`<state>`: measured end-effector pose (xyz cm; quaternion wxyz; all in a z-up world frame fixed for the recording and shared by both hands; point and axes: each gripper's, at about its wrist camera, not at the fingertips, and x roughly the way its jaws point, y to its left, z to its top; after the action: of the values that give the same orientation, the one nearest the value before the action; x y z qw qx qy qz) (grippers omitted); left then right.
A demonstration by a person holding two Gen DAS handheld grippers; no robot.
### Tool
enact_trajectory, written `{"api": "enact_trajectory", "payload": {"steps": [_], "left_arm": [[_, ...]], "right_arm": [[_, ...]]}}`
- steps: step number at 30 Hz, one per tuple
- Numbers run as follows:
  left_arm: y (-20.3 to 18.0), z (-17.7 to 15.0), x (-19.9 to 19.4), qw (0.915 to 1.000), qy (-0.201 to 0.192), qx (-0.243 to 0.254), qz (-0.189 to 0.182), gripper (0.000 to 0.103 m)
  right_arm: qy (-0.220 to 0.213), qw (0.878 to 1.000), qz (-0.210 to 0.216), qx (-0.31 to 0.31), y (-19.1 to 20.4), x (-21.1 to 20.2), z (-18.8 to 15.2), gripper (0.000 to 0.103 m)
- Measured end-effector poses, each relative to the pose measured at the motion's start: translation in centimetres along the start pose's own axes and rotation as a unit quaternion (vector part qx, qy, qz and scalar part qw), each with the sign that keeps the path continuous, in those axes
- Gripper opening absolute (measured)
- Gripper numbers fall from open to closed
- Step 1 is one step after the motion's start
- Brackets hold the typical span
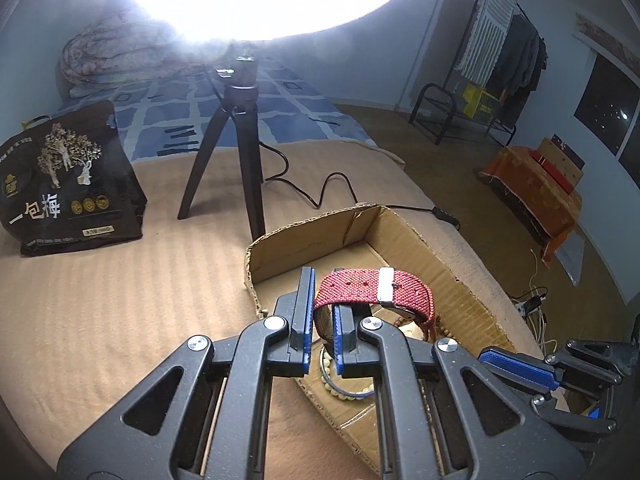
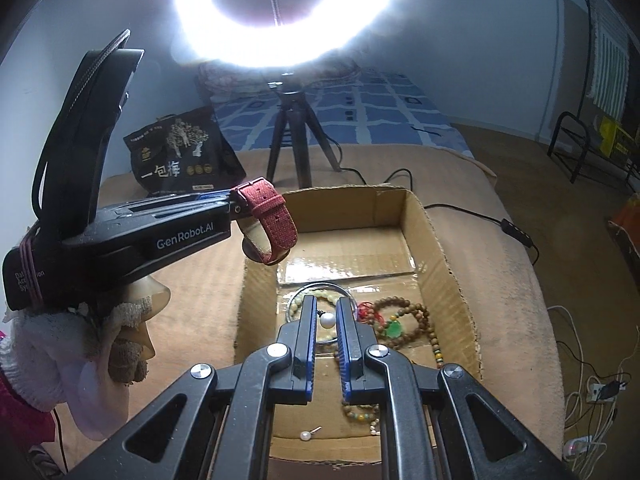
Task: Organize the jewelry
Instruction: 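Open the left tool releasing the watch while the right tool drops the earring in the box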
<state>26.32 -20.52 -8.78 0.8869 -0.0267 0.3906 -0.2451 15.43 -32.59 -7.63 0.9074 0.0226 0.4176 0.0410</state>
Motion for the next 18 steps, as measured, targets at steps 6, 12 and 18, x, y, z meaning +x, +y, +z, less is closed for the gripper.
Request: {"api": "enact_trajectory", "payload": {"steps": [6,12,18], "left_arm": [[-0.37,0.14,0.65,1.0,0.003,0.001,0.001,0.006],[-0.74,0.28,1.04,1.0,0.006,0.006,0.003,0.006],[-0.95,0.3,1.1,0.9999,0.006,0.006,0.012,0.031]], "right_arm": [[0.006,1.0,-0.007,0.008,-0.69,0.33,0.03,0.008],[0.01,1.0,-0.01,0.013,-1.05,0.54,0.04,0.009],[0.01,1.0,-0.013,0.016,-1.16,0.51,0.08,0.024]]}}
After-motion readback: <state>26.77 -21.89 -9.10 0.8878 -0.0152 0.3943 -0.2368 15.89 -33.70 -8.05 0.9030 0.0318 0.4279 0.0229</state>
